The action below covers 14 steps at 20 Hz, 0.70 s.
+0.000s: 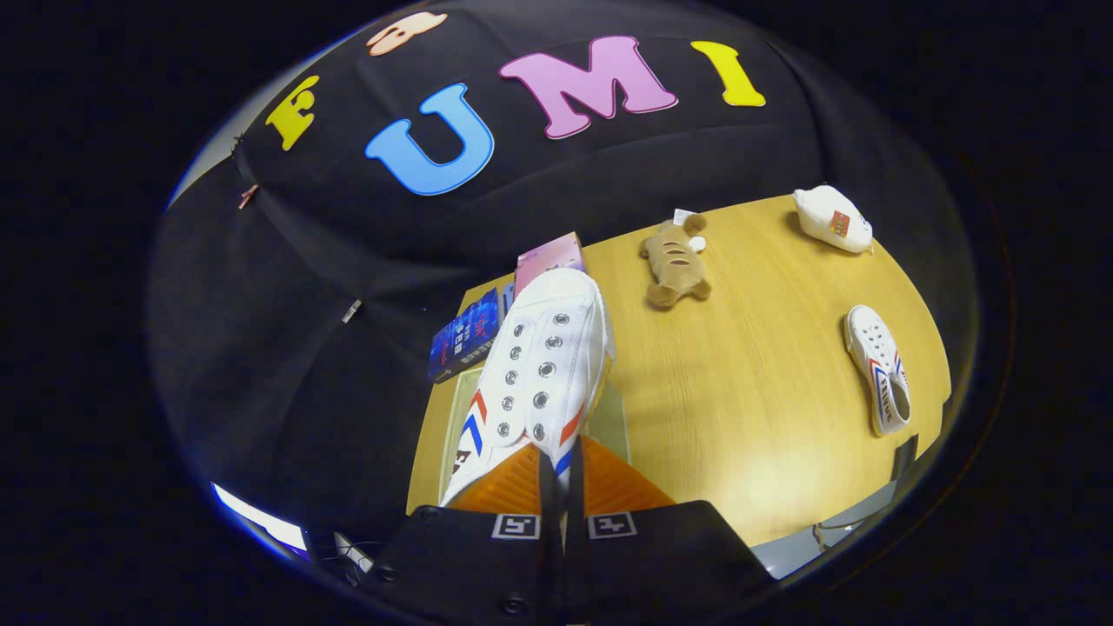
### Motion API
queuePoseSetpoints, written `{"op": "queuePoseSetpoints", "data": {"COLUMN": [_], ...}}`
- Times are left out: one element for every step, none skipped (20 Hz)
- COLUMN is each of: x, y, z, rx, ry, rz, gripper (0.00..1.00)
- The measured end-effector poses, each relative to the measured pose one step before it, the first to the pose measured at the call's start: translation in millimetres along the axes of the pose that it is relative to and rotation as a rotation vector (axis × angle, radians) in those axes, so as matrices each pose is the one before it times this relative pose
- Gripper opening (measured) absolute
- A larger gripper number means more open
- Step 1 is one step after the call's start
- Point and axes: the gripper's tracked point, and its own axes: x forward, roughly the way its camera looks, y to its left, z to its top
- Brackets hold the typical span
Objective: Open the storage box then place both shoes into the box .Put the left shoe in first, then the right shoe, with the right side of both shoes facing outward in a uniform manner.
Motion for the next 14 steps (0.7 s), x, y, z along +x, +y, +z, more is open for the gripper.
{"op": "queuePoseSetpoints", "data": {"x": [7.44, 8.29, 9.69, 10.41, 9.8, 10.46, 9.25, 8.45, 7.27, 5.97, 6.51, 5.33, 5.9, 6.29], "y": [11.26, 10.26, 8.83, 6.85, 5.08, 4.19, 1.59, 1.13, 1.05, 0.5, 0.62, 0.43, 0.1, 0.03], "z": [-5.67, -6.66, -5.8, -5.24, -5.25, -7.03, -7.1, -7.95, -7.54, -6.19, -5.87, -5.41, -4.2, -3.9], "rx": [0.00039, 0.00271, 0.00237, -0.00442, -0.00956, -0.01385, -0.01295, -0.0098, -0.00681, -0.00535, -0.00823, -0.00854, -0.00828, -0.00775], "ry": [0.0136, 0.01605, 0.01493, 0.01497, 0.01339, 0.01557, 0.01931, 0.02161, 0.02054, 0.01472, 0.0146, 0.01301, 0.01345, 0.01163], "rz": [0.01016, 0.01065, 0.00906, 0.00631, 0.00141, -0.00255, -0.00505, -0.00646, -0.00605, -0.00621, -0.00397, -0.00481, -0.00502, -0.00604], "gripper": [0.05, 0.05, 0.05, 0.05, 0.05, 0.05, 0.05, 0.05, 0.05, 0.05, 0.05, 0.05, 0.05, 0.05]}}
